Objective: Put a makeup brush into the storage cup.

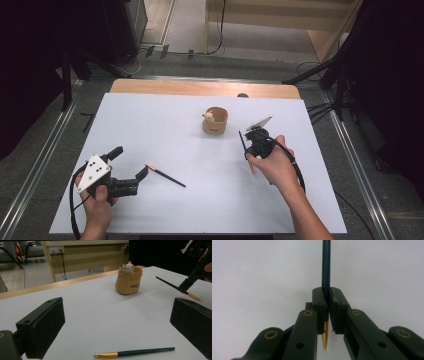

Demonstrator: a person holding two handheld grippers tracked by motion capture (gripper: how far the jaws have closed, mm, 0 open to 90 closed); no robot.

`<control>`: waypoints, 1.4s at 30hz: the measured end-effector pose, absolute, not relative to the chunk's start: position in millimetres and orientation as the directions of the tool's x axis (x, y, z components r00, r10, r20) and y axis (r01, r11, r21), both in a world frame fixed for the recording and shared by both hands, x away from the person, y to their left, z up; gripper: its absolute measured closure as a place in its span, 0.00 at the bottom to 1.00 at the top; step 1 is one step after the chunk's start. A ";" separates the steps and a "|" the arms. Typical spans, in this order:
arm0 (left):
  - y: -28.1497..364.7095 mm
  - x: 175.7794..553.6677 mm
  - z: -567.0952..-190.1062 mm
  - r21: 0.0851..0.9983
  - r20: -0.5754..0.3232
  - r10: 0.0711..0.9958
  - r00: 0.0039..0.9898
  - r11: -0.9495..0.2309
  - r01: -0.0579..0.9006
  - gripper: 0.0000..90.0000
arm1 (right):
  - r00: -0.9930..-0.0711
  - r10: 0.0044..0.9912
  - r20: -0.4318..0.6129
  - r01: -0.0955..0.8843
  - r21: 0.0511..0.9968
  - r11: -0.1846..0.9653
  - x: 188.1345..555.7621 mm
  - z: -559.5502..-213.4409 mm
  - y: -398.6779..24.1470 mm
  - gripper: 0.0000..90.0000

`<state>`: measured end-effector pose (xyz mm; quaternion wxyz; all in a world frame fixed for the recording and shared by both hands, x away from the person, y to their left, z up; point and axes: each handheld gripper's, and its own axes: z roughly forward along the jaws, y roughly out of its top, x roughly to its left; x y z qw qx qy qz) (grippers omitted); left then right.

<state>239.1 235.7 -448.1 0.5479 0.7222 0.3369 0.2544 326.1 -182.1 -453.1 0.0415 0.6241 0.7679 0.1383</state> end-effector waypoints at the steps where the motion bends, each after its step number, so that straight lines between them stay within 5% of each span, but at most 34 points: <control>1: 233.4 240.9 -447.4 0.962 -0.002 0.762 0.648 -0.175 0.208 0.00 | -0.217 0.970 0.112 0.932 0.320 0.172 322.3 -448.6 -184.7 0.94; 19: 180.5 271.7 -440.8 0.953 -0.011 0.707 0.708 -0.206 0.222 0.00 | -0.282 0.954 0.099 0.700 0.701 0.134 292.8 -438.6 -201.3 0.94; 42: 154.1 287.8 -434.6 0.956 -0.044 0.635 0.771 -0.198 0.217 0.00 | -0.344 0.935 -0.084 0.384 0.896 0.222 264.5 -442.8 -199.8 0.94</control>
